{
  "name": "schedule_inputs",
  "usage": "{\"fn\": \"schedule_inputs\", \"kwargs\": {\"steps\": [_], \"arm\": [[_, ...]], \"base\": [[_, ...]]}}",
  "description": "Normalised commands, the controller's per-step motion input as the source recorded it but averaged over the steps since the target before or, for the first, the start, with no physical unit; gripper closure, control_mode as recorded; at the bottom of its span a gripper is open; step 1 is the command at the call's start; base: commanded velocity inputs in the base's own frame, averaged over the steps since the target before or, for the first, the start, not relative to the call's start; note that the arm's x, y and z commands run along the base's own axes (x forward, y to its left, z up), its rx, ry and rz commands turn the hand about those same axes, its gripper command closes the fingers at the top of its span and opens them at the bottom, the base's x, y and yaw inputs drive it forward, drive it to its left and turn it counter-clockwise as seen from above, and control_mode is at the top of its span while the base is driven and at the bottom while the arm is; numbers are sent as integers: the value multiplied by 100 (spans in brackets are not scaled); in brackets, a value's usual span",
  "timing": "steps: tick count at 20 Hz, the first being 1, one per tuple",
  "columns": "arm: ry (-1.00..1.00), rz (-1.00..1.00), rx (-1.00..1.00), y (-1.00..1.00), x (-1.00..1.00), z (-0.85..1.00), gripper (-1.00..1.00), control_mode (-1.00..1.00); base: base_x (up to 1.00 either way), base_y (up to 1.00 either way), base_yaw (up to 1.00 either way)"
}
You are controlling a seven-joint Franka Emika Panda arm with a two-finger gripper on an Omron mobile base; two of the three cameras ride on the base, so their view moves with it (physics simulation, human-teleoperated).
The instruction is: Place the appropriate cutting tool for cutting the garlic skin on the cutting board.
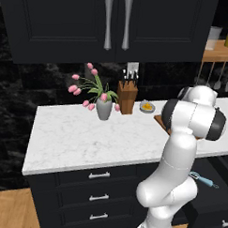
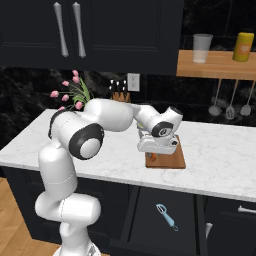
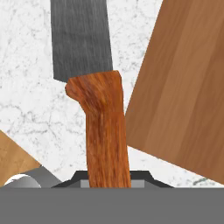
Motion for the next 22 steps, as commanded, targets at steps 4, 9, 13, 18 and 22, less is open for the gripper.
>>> {"fn": "schedule_inputs", "kwargs": {"steps": [4, 9, 13, 18, 22], "arm": [[0, 0, 0, -34, 26, -20, 100, -100], [0, 0, 0, -13, 19, -28, 100, -100], [0, 0, 0, 0, 26, -19, 100, -100], [0, 0, 0, 0, 39, -3, 100, -100], [0, 0, 0, 0, 18, -19, 100, -100]], "base": [[0, 0, 0], [0, 0, 0], [0, 0, 0], [0, 0, 0], [0, 0, 0]]}}
